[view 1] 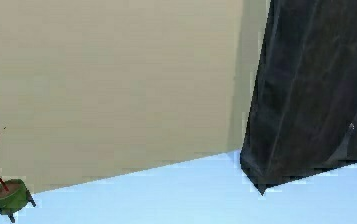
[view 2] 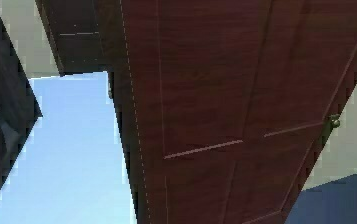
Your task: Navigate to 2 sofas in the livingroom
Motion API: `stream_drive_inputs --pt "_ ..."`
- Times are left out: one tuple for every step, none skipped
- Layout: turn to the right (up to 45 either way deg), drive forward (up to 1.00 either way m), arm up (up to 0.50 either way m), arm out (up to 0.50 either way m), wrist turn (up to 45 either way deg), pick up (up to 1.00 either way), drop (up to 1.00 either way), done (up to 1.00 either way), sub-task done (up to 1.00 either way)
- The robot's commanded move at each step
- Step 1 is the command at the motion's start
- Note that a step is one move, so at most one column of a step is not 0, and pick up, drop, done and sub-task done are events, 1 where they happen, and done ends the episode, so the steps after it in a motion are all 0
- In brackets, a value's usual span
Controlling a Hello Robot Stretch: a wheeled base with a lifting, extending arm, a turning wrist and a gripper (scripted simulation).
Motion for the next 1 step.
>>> stream_drive_inputs --pt "6.0 0.00 0.00 0.00 0.0 0.00 0.00 0.00 0.00"
